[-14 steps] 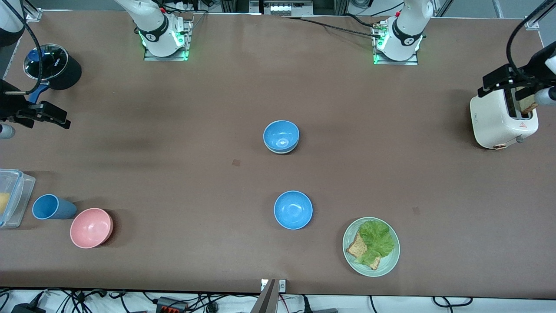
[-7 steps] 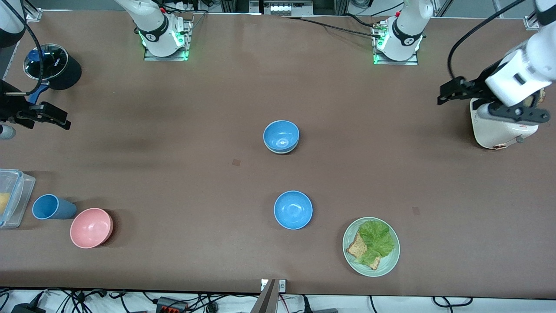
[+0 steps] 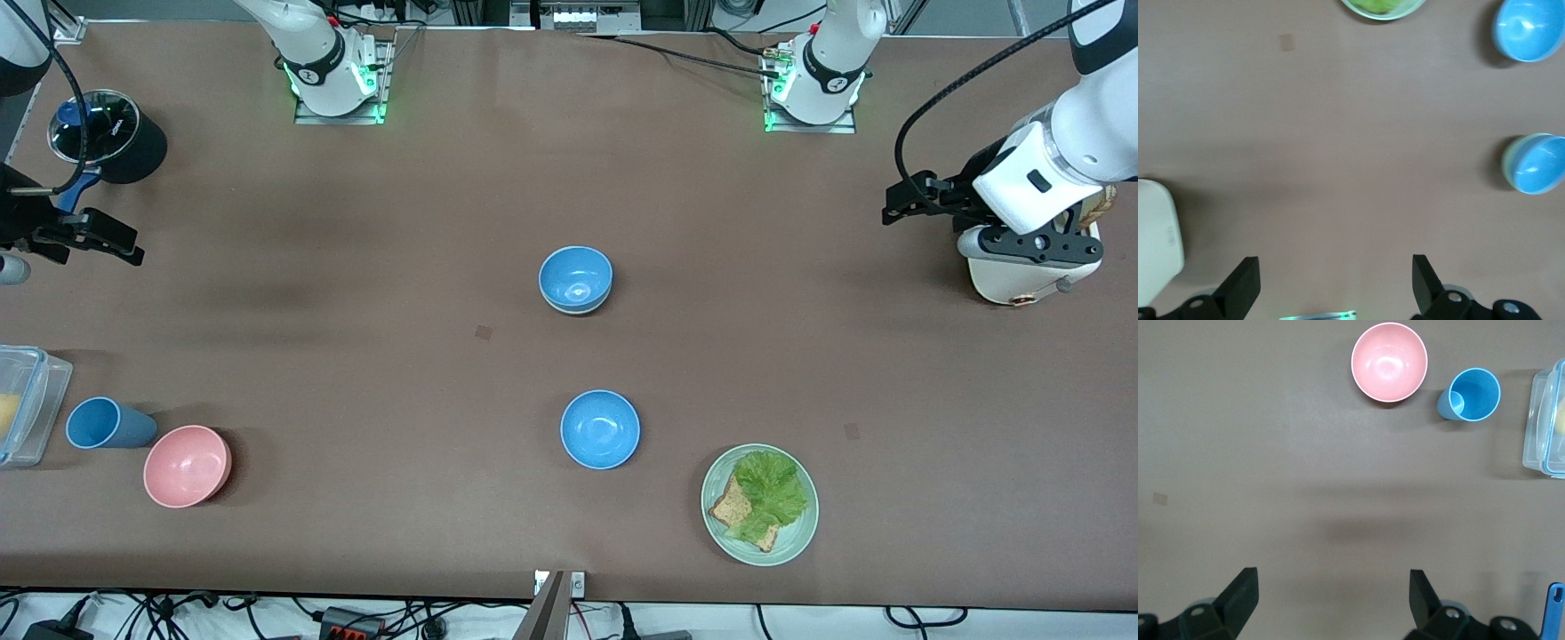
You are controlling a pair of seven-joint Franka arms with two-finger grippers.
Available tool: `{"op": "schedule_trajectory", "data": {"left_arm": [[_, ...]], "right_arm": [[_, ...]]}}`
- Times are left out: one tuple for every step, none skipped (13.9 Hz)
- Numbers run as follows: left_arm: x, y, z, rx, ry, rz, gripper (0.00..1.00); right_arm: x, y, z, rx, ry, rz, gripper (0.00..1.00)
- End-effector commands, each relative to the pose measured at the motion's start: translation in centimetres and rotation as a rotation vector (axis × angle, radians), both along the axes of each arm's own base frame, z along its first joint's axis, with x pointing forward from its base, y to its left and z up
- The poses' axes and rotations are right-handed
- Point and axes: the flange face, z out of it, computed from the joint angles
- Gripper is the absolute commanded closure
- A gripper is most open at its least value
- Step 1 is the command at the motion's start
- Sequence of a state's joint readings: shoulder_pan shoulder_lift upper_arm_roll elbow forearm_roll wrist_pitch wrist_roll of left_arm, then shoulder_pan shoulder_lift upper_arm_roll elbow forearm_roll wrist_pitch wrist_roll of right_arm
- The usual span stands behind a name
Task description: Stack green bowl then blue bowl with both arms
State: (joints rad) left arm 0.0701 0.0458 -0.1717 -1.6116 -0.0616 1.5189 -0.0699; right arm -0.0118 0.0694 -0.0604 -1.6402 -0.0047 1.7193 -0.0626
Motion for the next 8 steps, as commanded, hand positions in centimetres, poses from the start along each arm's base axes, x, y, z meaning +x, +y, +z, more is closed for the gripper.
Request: {"op": "schedule_trajectory", "data": {"left_arm": [[0.11,0.38,0.85,0.051,-0.037,0.015,0.0],[0.17,0.38,0.88,0.051,-0.042,0.016,0.0],[0.17,0.36,0.88,0.049,-0.041,0.017,0.0],[0.17,0.44,0.88,0.049,-0.041,0.018,0.0],[0.17,0.45,0.88,0.049,-0.041,0.018,0.0],[0.25,0.62,0.81,0.049,-0.041,0.02,0.0],[0.27,0.77,0.88,0.047,-0.043,0.021,0.0],[0.26,0.69,0.88,0.047,-0.043,0.02,0.0]], "right_arm": [[-0.41,0.18,0.24,-0.008,-0.01,0.023,0.0],[-0.41,0.18,0.24,-0.008,-0.01,0.023,0.0],[-0.4,0.18,0.31,-0.009,-0.011,0.023,0.0],[-0.38,0.18,0.33,-0.009,-0.013,0.023,0.0],[-0.34,0.26,0.29,-0.009,-0.016,0.025,0.0],[-0.33,0.26,0.31,-0.009,-0.017,0.025,0.0],[-0.31,0.33,0.38,-0.01,-0.019,0.026,0.0],[-0.33,0.6,0.47,-0.01,-0.02,0.031,0.0]]}}
